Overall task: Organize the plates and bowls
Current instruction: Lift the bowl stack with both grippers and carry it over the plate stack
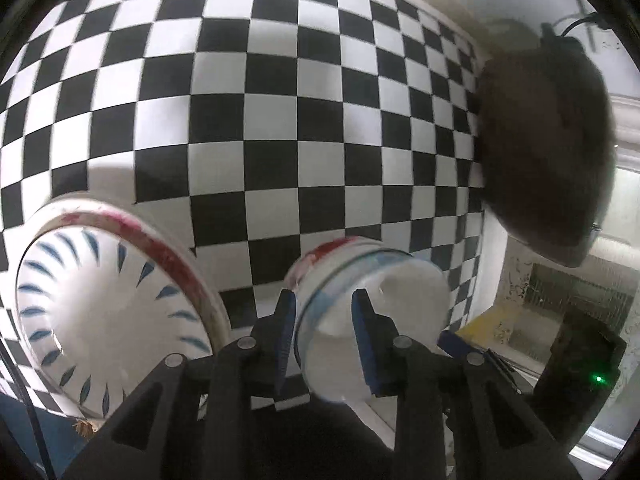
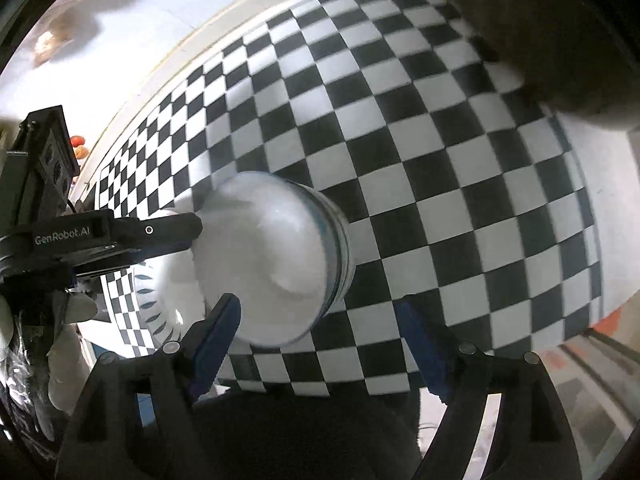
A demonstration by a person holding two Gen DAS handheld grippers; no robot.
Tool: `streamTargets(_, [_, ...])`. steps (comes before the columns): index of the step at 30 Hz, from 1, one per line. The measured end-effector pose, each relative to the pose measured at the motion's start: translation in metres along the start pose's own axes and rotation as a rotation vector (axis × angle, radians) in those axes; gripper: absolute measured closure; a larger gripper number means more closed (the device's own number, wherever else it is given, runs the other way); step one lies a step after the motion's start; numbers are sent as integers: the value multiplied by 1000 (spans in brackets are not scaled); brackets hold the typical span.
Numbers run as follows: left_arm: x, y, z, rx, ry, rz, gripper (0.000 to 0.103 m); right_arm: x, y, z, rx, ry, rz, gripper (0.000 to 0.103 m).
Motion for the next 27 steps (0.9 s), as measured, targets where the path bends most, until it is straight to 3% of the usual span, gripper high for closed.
streamTargets(10, [-14,-4,46,-93,112,86,74,-16,-13,58,-67,99,52,20])
streamTargets(13, [-16,-6,55,-89,134,107,68,-20,-15,73,-108,129,69,20])
streamTargets(18, [-19,-12,58,-88,128,173,67,-26,-18,88,-159,140,97,20])
streamTargets(21, [-19,-12,60,-64,122,196,67,-28,-19,96,-183,161,113,30])
streamTargets(23, [-18,-11,59,-58,114,197,67,-28,-19,103,-220,184,134,43])
streamTargets(27, [-14,-10,55,-61,81,180,69,-28,-19,106,-235,180,162,44])
Point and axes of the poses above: each gripper's, at about its wrist camera, not at the fingertips, and z roughly the way its jaws point, y to its left, x to its underside, the point moved 3 cm from there along z, roughly the way its jaws point, and after that the axes turned 4 degrees about z, right-handed, at the moved point
